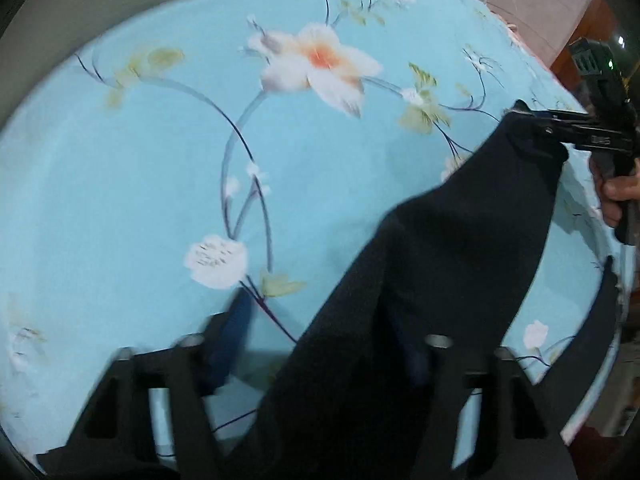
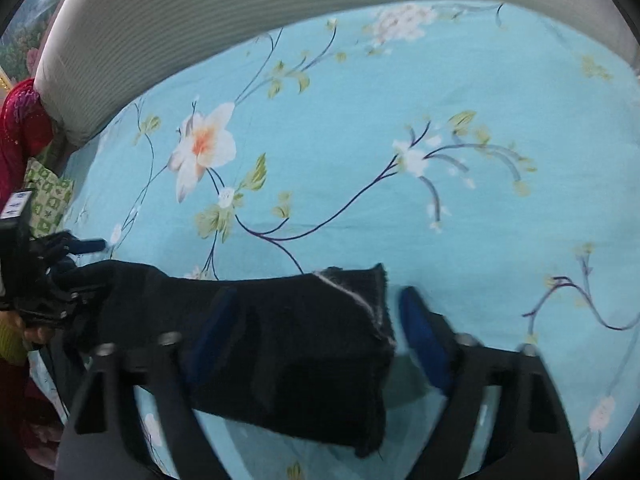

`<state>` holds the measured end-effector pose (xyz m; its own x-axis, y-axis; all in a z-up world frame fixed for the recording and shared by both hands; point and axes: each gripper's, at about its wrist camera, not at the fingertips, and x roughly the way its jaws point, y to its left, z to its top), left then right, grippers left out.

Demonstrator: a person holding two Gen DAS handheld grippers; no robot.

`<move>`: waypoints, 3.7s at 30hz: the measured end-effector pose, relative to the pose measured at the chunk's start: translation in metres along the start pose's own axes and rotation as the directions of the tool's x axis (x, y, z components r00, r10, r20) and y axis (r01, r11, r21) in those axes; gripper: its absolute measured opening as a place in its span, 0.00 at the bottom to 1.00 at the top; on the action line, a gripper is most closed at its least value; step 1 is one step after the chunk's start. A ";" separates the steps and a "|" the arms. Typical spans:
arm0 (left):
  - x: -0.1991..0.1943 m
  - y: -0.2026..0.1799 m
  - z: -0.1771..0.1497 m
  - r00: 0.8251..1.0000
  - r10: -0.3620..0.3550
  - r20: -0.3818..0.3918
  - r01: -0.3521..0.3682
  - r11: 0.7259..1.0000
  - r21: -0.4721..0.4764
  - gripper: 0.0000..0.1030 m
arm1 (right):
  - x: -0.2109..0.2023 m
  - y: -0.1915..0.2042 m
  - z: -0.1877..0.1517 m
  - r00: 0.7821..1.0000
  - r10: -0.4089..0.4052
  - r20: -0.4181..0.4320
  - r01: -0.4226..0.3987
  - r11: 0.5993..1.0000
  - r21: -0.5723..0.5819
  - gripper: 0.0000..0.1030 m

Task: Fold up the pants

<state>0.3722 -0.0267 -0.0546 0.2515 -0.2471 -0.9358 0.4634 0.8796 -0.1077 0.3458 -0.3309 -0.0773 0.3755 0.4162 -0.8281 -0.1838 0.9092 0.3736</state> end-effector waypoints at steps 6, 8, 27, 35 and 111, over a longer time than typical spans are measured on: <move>-0.029 -0.014 -0.022 0.995 -0.079 0.062 0.078 0.997 0.018 0.04 | -0.019 -0.013 0.000 0.994 0.091 0.068 -0.095 0.994 0.048 0.10; -0.044 -0.025 -0.037 0.992 -0.075 0.100 0.072 0.997 0.029 0.04 | -0.037 -0.009 -0.009 0.989 0.105 0.101 -0.108 0.994 0.030 0.10; -0.111 -0.123 -0.194 0.965 -0.055 0.257 0.050 0.998 0.025 0.04 | -0.150 0.018 -0.163 0.960 0.137 0.243 -0.099 0.982 -0.162 0.10; -0.104 -0.139 -0.234 0.962 -0.064 0.266 0.056 0.998 0.036 0.05 | -0.168 0.026 -0.217 0.960 0.100 0.261 -0.042 0.975 -0.217 0.09; -0.172 0.061 -0.425 0.834 0.368 0.412 0.177 0.529 -0.830 0.09 | -0.016 0.364 -0.241 0.941 0.320 -0.110 -0.318 0.724 -0.613 0.07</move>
<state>-0.0038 0.2419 -0.0429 0.7303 -0.0499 -0.6813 -0.4156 0.7590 -0.5012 0.0539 -0.0096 -0.0287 0.1949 0.6815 -0.7054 -0.8089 0.5185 0.2774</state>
